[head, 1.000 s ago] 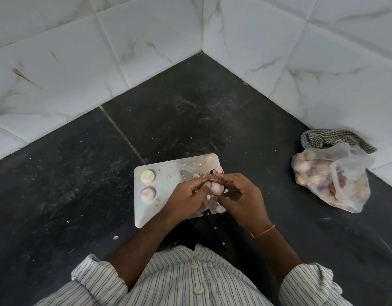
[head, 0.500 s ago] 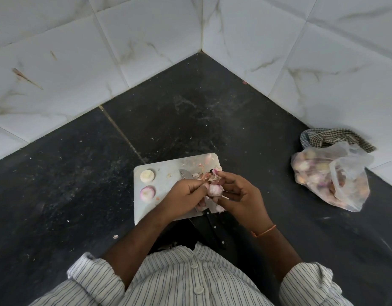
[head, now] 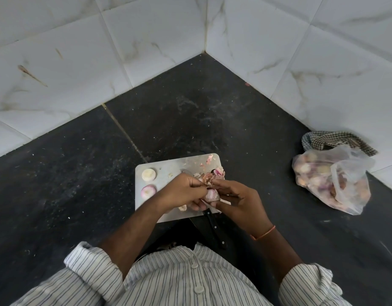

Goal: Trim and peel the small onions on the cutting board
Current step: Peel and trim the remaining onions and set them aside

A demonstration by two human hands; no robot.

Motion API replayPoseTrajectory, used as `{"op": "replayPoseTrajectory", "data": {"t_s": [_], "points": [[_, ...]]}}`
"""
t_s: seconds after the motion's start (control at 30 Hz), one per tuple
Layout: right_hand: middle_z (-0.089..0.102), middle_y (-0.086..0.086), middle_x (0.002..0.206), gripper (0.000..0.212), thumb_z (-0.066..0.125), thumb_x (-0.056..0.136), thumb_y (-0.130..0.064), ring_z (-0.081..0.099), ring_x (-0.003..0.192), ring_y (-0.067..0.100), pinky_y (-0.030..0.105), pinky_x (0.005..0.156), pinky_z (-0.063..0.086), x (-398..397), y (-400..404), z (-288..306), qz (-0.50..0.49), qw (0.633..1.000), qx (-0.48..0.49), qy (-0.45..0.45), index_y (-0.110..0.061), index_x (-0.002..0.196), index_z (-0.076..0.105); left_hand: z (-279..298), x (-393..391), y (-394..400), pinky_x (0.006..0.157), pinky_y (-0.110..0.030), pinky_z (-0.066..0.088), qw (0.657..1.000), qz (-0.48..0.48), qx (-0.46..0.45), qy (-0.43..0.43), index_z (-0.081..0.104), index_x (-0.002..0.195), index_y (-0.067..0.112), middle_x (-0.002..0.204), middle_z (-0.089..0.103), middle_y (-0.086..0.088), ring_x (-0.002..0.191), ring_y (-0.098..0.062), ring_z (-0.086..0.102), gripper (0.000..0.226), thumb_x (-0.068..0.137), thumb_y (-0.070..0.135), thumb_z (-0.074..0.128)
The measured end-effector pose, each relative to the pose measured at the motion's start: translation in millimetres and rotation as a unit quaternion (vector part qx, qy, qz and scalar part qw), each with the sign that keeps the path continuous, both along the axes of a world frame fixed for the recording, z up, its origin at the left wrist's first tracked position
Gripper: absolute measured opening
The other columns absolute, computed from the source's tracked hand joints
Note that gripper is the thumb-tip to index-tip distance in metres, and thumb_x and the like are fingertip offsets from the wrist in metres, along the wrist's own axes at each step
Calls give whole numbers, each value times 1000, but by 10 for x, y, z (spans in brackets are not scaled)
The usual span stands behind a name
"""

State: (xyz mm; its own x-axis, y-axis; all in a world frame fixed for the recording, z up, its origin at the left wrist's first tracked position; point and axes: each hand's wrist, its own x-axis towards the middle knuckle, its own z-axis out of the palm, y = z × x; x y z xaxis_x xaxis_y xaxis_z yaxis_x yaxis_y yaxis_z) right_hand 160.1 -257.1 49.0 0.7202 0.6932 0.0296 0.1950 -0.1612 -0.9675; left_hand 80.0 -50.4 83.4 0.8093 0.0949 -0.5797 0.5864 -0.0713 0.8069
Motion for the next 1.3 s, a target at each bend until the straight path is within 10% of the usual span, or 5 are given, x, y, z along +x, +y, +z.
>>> {"op": "replayPoseTrajectory", "data": {"t_s": [0.57,0.93,1.3], "points": [[71,2,138,60,86,83,5,72,121,24,50,102,60,73,-1,-31,-23,997,36,71,-14,137,67,13,-61,-93,68,-26,61,987,114,-111,-3,81,113,6,105,82,-18,90,-28,81,19,102,15,70],[73,-5,130,55,87,84,3,70,124,17,47,102,60,27,23,1,-23,998,25,-44,-16,133,72,41,-4,-125,81,-28,63,981,132,-140,27,82,108,5,102,83,-16,94,-27,82,45,72,32,85],[74,-2,128,54,86,82,8,73,120,21,46,100,61,-23,30,54,-41,997,52,30,-16,128,72,-1,-52,-126,76,-30,64,984,126,-125,17,79,117,8,106,82,-17,96,-30,82,23,106,22,64]]}}
